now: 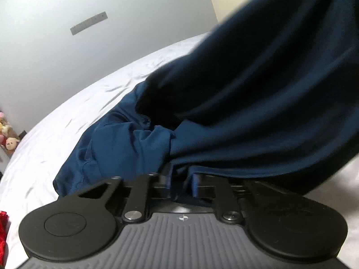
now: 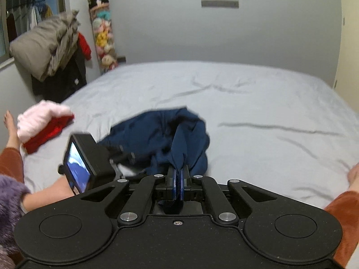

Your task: Fold clothes

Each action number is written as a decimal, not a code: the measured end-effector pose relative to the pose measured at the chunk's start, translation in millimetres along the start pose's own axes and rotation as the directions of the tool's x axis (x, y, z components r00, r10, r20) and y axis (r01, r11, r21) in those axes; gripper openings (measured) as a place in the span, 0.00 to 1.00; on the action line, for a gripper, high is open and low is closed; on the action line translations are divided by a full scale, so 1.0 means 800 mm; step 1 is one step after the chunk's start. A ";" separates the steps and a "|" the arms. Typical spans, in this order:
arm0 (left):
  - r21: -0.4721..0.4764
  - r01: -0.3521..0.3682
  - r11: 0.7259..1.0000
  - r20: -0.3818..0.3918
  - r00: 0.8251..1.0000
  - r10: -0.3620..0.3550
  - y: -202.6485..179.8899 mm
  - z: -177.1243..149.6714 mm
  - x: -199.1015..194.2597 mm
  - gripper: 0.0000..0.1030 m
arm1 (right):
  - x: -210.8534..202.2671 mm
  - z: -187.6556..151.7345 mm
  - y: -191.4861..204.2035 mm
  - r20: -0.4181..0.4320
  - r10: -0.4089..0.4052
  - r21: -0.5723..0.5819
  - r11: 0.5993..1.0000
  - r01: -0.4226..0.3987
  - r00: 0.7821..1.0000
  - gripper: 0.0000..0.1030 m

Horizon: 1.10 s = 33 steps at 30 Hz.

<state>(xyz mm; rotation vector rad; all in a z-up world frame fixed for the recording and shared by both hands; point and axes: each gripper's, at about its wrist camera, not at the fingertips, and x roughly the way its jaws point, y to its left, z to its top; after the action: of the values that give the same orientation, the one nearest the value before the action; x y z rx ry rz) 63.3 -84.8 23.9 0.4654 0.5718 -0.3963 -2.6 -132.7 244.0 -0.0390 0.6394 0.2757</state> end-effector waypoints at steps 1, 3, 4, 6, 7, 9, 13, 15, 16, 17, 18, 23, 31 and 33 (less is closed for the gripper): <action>-0.002 -0.004 1.000 0.002 1.000 0.004 0.004 0.001 -0.003 0.03 | -0.005 0.006 0.001 0.013 -0.006 -0.008 1.000 0.006 1.000 0.02; 0.000 -0.015 1.000 0.008 1.000 0.015 0.013 0.008 -0.007 0.02 | -0.011 0.017 0.002 0.031 -0.022 -0.031 0.999 0.023 0.999 0.02; -0.001 -0.028 1.000 0.013 1.000 0.028 0.017 0.013 -0.010 0.01 | -0.013 0.022 0.003 0.036 -0.032 -0.047 0.998 0.034 0.999 0.02; -0.017 -0.047 0.999 0.034 0.998 0.048 0.032 0.016 -0.025 0.01 | -0.013 0.029 0.002 0.033 -0.069 -0.068 0.995 0.071 0.997 0.02; -0.024 -0.055 0.998 0.043 0.998 0.056 0.038 0.017 -0.031 0.01 | -0.012 0.030 -0.001 0.028 -0.083 -0.067 0.994 0.085 0.996 0.02; -0.034 -0.083 0.996 0.063 0.994 0.085 0.056 0.019 -0.050 0.01 | -0.010 0.032 -0.006 0.017 -0.104 -0.062 0.993 0.105 0.994 0.02; -0.056 -0.150 0.987 0.099 0.983 0.155 0.097 0.023 -0.094 0.01 | 0.003 0.029 -0.007 -0.020 -0.092 -0.053 0.994 0.091 0.996 0.02; -0.081 -0.192 0.978 0.118 0.972 0.201 0.124 0.027 -0.124 0.01 | 0.011 0.025 -0.001 -0.039 -0.059 -0.046 0.997 0.057 0.997 0.02; -0.093 -0.211 0.973 0.127 0.967 0.222 0.137 0.028 -0.138 0.01 | 0.014 0.023 0.003 -0.045 -0.038 -0.043 0.998 0.036 0.998 0.02; -0.106 -0.238 0.966 0.140 0.958 0.251 0.151 0.031 -0.155 0.01 | 0.017 0.021 0.008 -0.051 -0.016 -0.040 0.999 0.014 0.999 0.02; -0.115 -0.264 0.958 0.152 0.948 0.279 0.164 0.034 -0.170 0.01 | 0.020 0.019 0.012 -0.056 0.005 -0.037 0.999 -0.008 0.998 0.02; -0.143 -0.380 0.914 0.230 0.885 0.404 0.197 0.057 -0.230 0.01 | 0.025 0.026 0.041 -0.045 0.152 -0.028 0.988 -0.153 0.987 0.02; -0.147 -0.442 0.885 0.262 0.845 0.466 0.202 0.100 -0.257 0.01 | 0.012 0.052 0.061 0.021 0.279 -0.015 0.960 -0.279 0.960 0.02; -0.105 -0.430 0.897 0.229 0.867 0.442 0.186 0.090 -0.251 0.01 | 0.021 0.051 0.054 0.004 0.243 0.000 0.970 -0.243 0.970 0.02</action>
<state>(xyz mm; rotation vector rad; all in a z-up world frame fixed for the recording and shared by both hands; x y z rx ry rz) 9.5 45.7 242.6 0.4731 0.2193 -0.0015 22.3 -82.1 268.7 0.0406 0.6411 0.5128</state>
